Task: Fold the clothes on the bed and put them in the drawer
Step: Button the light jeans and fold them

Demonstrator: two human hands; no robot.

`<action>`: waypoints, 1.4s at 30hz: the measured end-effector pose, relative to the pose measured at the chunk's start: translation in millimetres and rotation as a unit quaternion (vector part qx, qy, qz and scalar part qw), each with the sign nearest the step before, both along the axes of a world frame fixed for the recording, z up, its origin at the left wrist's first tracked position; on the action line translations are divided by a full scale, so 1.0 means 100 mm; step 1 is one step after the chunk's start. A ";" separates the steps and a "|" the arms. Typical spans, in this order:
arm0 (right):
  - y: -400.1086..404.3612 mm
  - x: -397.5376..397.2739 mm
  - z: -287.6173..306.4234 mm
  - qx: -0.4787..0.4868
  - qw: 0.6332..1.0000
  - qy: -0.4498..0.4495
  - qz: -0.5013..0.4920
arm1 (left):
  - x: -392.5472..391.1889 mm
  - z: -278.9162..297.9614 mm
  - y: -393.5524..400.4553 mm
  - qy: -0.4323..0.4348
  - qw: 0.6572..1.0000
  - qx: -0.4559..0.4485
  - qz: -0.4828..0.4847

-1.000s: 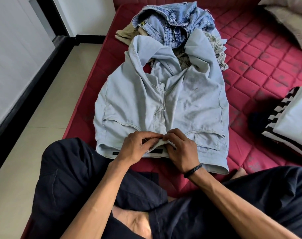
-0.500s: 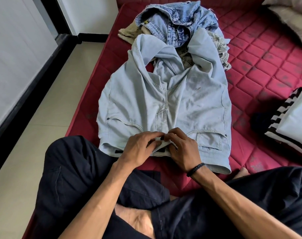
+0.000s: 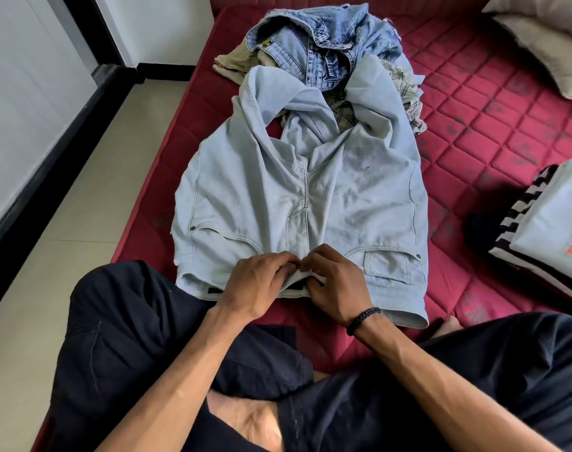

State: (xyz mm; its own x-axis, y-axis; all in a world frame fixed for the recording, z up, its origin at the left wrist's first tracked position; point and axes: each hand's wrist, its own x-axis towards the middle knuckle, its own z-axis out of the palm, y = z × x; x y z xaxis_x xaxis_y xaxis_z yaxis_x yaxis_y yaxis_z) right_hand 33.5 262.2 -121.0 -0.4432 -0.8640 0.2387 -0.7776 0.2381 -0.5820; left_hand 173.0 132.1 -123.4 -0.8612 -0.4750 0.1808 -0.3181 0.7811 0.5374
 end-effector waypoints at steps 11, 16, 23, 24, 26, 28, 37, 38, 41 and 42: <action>-0.04 -0.35 0.18 0.121 0.973 -0.185 0.064 | -0.18 0.01 0.12 -0.075 0.992 -0.014 0.102; -0.16 -0.39 0.23 0.177 0.975 -0.127 0.041 | -0.36 0.25 -0.36 0.031 0.976 0.121 0.179; -0.79 -0.59 0.11 0.128 0.988 0.027 -0.085 | -0.99 0.05 -0.92 0.008 0.980 0.156 0.125; -0.85 -0.61 0.08 0.129 0.988 0.025 -0.086 | -1.03 0.02 -0.95 -0.005 0.973 0.175 0.154; -0.94 -0.64 -0.02 0.114 0.989 0.003 -0.094 | -1.09 -0.03 -1.04 -0.037 0.957 0.206 0.203; -0.96 -0.67 -0.11 0.080 0.991 -0.021 -0.110 | -1.11 -0.05 -1.13 -0.061 0.949 0.222 0.215; -0.92 -0.70 -0.21 -0.017 0.985 -0.088 -0.144 | -1.26 -0.11 -1.17 -0.068 0.947 0.202 0.240; -0.94 -0.71 -0.22 -0.015 0.986 -0.089 -0.138 | -1.25 -0.10 -1.19 -0.066 0.948 0.201 0.240; -0.94 -0.69 -0.26 -0.018 0.990 -0.069 -0.125 | -1.21 -0.10 -1.21 -0.068 0.949 0.207 0.227; -0.93 -0.68 -0.27 -0.019 0.991 -0.059 -0.122 | -1.20 -0.09 -1.21 -0.070 0.949 0.212 0.222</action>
State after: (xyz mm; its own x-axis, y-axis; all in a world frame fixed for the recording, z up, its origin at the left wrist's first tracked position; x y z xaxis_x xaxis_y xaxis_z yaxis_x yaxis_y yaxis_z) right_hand -34.3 168.7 -148.1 -0.6642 -0.7195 0.2028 -0.6261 0.3873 -0.6767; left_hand 52.6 10.7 -132.6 -0.5612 -0.8009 -0.2087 -0.6558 0.2765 0.7025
